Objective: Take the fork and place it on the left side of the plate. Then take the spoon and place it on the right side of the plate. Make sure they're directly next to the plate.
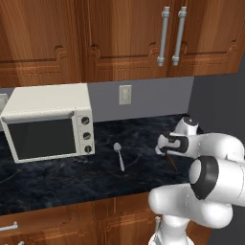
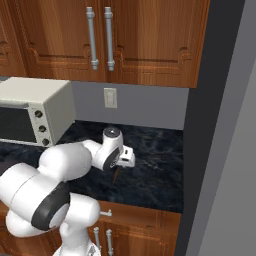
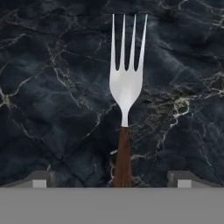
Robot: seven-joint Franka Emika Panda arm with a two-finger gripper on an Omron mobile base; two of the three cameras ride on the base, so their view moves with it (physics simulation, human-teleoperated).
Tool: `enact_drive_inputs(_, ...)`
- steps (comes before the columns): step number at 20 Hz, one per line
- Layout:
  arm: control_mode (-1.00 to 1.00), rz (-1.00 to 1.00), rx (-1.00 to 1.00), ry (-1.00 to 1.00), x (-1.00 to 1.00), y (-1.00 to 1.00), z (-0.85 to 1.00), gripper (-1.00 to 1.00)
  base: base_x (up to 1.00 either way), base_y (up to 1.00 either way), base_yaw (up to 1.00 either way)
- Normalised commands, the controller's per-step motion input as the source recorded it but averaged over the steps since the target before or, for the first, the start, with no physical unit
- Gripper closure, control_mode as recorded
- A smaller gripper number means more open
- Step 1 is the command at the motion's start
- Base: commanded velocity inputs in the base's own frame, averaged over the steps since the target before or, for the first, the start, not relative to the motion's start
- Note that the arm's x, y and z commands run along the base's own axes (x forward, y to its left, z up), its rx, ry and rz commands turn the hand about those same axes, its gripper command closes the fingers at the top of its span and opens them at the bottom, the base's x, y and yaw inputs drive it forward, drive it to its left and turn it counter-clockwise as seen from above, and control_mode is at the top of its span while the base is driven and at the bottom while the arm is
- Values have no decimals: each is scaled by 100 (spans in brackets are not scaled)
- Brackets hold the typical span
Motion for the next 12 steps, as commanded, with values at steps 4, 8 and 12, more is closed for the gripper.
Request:
enact_drive_inputs(4,-100,0,0,0,32,-1,-29,-100,0,0,0)
enact_drive_inputs(8,-100,0,0,1,30,-2,-27,-100,0,0,0)
enact_drive_inputs(12,-100,0,0,0,27,-5,-26,-100,0,0,0)
